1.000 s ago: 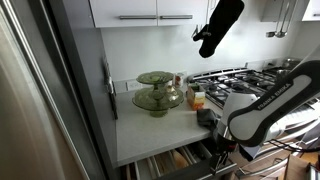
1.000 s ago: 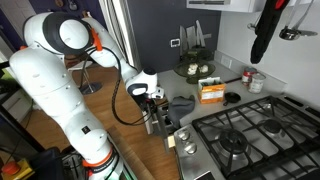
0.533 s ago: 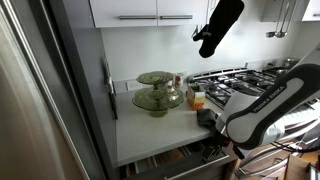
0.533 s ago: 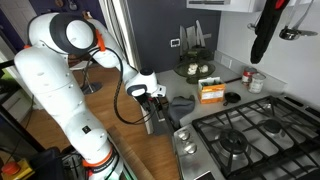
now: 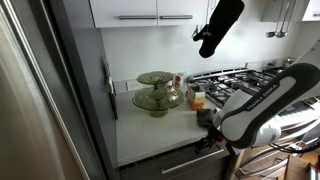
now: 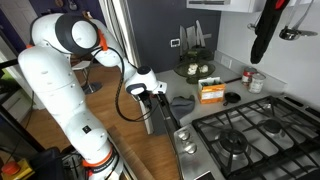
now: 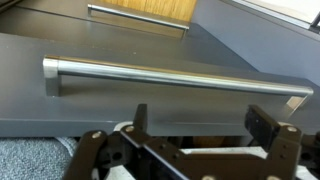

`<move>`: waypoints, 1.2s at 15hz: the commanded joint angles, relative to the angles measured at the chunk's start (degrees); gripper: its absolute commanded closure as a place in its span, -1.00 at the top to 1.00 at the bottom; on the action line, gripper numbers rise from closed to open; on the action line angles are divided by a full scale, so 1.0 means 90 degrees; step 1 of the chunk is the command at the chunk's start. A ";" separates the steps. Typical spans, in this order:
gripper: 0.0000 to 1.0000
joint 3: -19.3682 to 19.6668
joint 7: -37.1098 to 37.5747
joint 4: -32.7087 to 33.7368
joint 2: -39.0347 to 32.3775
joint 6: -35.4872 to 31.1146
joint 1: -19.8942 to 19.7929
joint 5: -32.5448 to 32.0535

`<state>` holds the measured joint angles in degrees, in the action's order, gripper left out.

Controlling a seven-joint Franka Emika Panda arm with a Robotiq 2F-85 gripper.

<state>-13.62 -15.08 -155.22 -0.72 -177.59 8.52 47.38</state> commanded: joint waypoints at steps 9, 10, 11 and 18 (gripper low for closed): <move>1.00 -0.0463 -0.0322 -0.0236 0.1451 0.0300 -0.0489 -0.0551; 1.00 -0.0575 -0.0122 -0.0335 0.1661 0.0367 -0.0612 -0.0699; 1.00 -0.0554 -0.0010 -0.0584 0.2076 0.0463 -0.0527 -0.0756; 1.00 -0.0401 0.0728 -0.0268 0.2265 0.1003 -0.0652 -0.1874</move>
<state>-23.72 -13.33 -157.00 20.31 -167.34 -3.15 36.97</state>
